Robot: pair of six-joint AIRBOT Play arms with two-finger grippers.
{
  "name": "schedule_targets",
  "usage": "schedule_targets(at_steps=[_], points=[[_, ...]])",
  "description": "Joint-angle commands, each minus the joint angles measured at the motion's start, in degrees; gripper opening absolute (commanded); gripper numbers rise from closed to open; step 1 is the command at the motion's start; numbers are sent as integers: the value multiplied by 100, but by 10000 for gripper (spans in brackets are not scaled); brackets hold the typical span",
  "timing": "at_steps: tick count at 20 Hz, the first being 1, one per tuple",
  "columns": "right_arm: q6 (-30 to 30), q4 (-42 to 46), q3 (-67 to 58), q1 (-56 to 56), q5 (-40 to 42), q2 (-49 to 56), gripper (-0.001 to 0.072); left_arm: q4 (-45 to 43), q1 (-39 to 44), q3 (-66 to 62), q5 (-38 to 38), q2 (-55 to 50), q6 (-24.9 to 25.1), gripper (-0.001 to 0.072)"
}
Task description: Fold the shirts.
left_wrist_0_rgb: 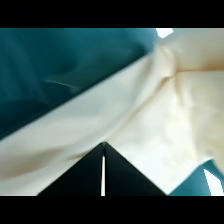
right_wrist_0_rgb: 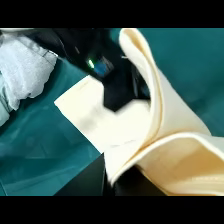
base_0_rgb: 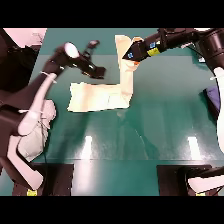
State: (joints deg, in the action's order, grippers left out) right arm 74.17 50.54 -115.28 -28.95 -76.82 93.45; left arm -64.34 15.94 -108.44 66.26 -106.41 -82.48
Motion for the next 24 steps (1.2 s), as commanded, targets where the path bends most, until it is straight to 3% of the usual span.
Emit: schedule_targets(at_steps=[1, 4, 8, 10, 12, 15, 19, 23, 24], points=[[-219, -245, 2, -240, 118, 151, 12, -739, -765, -7, 297, 710, 2, 26], [-710, -1137, 0, -654, 448, 669, 13, -769, -1388, -7, 468, 1235, 2, 26], [-1613, -1751, -11, -1567, 1956, 1690, 46, -765, -1923, -7, 592, 1742, -2, 27], [-1816, -2153, -111, -1895, 2463, 2118, 363, -763, -2041, -7, 706, 1856, -2, 27], [-1816, -2225, -365, -1952, 2420, 2275, 495, -748, -2063, -7, 807, 1897, -2, 27], [-1792, -1591, 129, -1475, 2004, 1703, 508, -678, -2061, -7, 999, 1897, -2, 27], [-824, -212, 1176, -289, 719, 833, 507, -605, -2061, -4, 1045, 1897, -2, 27], [-247, -162, 2500, 946, 636, 398, 514, -352, -2055, -4, 1025, 1897, 0, 27], [-195, -280, 2765, 1150, 632, 402, 595, -339, -2048, -4, 1025, 1897, 2, 27]])
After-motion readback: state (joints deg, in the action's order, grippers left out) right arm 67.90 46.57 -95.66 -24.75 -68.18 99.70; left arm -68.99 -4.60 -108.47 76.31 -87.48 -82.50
